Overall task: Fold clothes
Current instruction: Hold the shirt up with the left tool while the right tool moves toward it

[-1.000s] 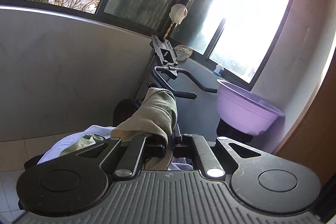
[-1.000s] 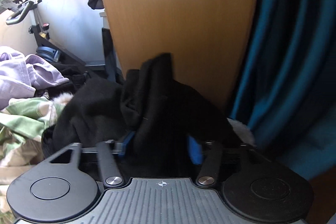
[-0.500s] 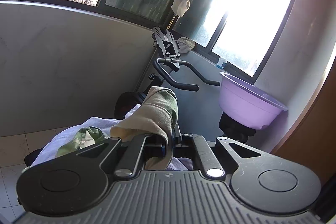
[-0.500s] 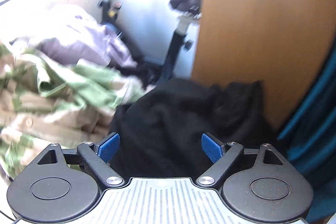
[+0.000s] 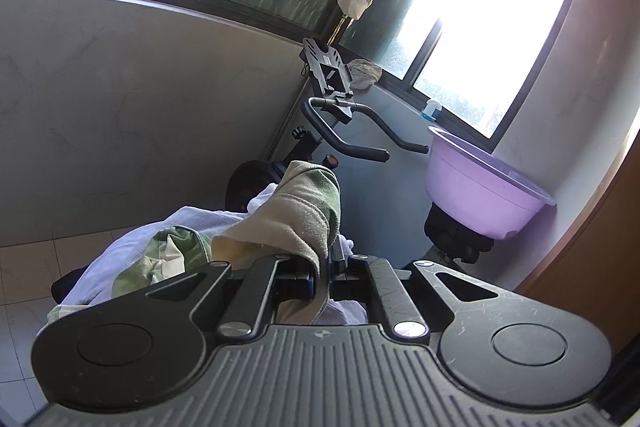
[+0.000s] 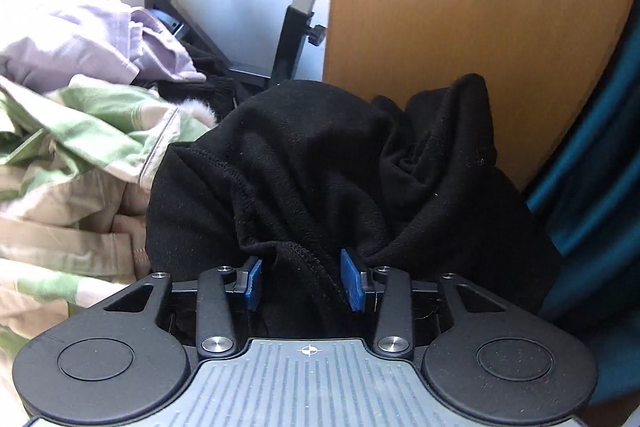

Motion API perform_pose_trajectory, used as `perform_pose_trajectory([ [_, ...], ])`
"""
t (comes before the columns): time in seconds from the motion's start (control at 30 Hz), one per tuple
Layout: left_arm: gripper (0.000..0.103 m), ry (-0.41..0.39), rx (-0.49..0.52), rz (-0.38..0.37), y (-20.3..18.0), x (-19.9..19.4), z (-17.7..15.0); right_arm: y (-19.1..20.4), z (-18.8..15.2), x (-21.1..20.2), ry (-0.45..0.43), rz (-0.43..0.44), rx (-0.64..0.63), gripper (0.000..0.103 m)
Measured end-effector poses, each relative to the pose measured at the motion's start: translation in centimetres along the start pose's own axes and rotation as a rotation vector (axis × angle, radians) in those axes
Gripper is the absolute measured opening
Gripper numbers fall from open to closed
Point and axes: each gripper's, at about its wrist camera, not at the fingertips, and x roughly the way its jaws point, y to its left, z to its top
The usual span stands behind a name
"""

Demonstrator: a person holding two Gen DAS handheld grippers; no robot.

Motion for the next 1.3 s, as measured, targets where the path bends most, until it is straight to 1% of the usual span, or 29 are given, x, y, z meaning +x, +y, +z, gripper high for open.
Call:
perform_pose_trajectory([
  [0.07, 0.006, 0.013, 0.0, -0.007, -0.1, 0.2, -0.1, 0.0, -0.1, -0.5, 0.001, 0.005, 0.005, 0.043],
  [0.1, 0.006, 0.017, 0.002, -0.01, -0.1, 0.2, -0.2, 0.0, 0.0, -0.6, 0.0, 0.012, 0.016, 0.051],
  [0.13, 0.006, 0.02, 0.003, -0.013, -0.2, 0.2, -0.2, -0.1, 0.0, -1.0, -0.01, 0.028, 0.029, 0.056],
  [0.17, 0.006, 0.023, 0.006, -0.015, -0.2, 0.2, -0.2, -0.3, -0.1, -1.5, -0.024, 0.046, 0.043, 0.066],
  [0.2, 0.006, 0.026, 0.008, -0.016, -0.3, 0.2, -0.2, -0.4, -0.2, -2.0, -0.037, 0.065, 0.057, 0.072],
  [0.27, 0.006, 0.028, 0.006, -0.019, -0.1, 0.2, -0.1, -0.5, -0.4, -2.9, -0.059, 0.08, 0.053, 0.077],
  [0.4, 0.006, 0.026, -0.003, -0.024, 0.4, 0.1, 0.1, 0.4, 0.0, -4.4, -0.086, 0.075, 0.004, 0.077],
  [0.47, 0.006, 0.017, -0.002, -0.025, 0.7, -0.2, 0.3, 1.2, 0.5, -5.4, -0.108, 0.086, -0.02, 0.078],
  [0.5, 0.006, 0.01, 0.002, -0.026, 0.9, -0.4, 0.4, 1.7, 0.9, -5.8, -0.124, 0.098, -0.037, 0.08],
  [0.53, 0.006, -0.001, 0.009, -0.029, 1.1, -0.7, 0.5, 2.3, 1.2, -6.1, -0.14, 0.115, -0.056, 0.082],
  [0.6, 0.006, -0.045, 0.04, -0.044, 1.4, -1.5, 0.6, 3.6, 1.9, -6.7, -0.169, 0.155, -0.094, 0.09],
  [0.67, 0.006, -0.097, 0.073, -0.072, 1.5, -2.6, 0.9, 5.0, 2.8, -6.8, -0.188, 0.195, -0.129, 0.092],
  [0.7, 0.006, -0.117, 0.08, -0.09, 1.7, -3.1, 1.0, 5.8, 3.2, -6.7, -0.195, 0.214, -0.146, 0.092],
  [0.77, 0.006, -0.139, 0.059, -0.13, 2.4, -3.9, 1.5, 7.6, 4.2, -6.5, -0.209, 0.249, -0.186, 0.092],
  [0.83, 0.006, -0.148, 0.021, -0.174, 3.4, -4.6, 2.0, 10.1, 5.1, -6.0, -0.217, 0.283, -0.246, 0.094],
  [0.87, 0.006, -0.153, 0.002, -0.198, 3.9, -4.9, 2.2, 11.5, 5.6, -5.6, -0.214, 0.303, -0.281, 0.099],
  [0.9, 0.006, -0.155, -0.001, -0.215, 4.3, -5.2, 2.3, 13.0, 6.0, -5.0, -0.208, 0.322, -0.319, 0.1],
  [0.93, 0.006, -0.156, 0.0, -0.221, 4.6, -5.5, 2.4, 14.5, 6.3, -4.5, -0.211, 0.328, -0.352, 0.1],
  [1.0, 0.006, -0.159, 0.001, -0.233, 5.2, -6.1, 2.5, 17.0, 6.9, -3.1, -0.222, 0.31, -0.401, 0.1],
  [1.07, 0.006, -0.161, -0.007, -0.241, 6.0, -6.7, 2.5, 19.1, 7.7, -1.4, -0.209, 0.273, -0.417, 0.098],
  [1.13, 0.006, -0.167, -0.015, -0.25, 6.8, -7.3, 2.6, 20.5, 8.3, 0.1, -0.176, 0.246, -0.423, 0.092],
  [1.17, 0.006, -0.172, -0.014, -0.255, 7.0, -7.6, 2.6, 20.8, 8.4, 0.6, -0.16, 0.249, -0.419, 0.085],
  [1.2, 0.006, -0.176, -0.013, -0.26, 7.3, -7.9, 2.7, 20.9, 8.6, 0.9, -0.145, 0.258, -0.411, 0.071],
  [1.23, 0.006, -0.18, 0.003, -0.268, 7.2, -8.2, 2.7, 20.8, 8.7, 1.1, -0.132, 0.271, -0.392, 0.061],
  [1.27, 0.006, -0.185, 0.019, -0.275, 7.1, -8.5, 2.8, 20.5, 8.8, 1.1, -0.122, 0.278, -0.361, 0.037],
  [1.3, 0.006, -0.189, 0.043, -0.283, 6.7, -8.6, 2.9, 20.0, 8.9, 1.0, -0.113, 0.283, -0.328, 0.021],
])
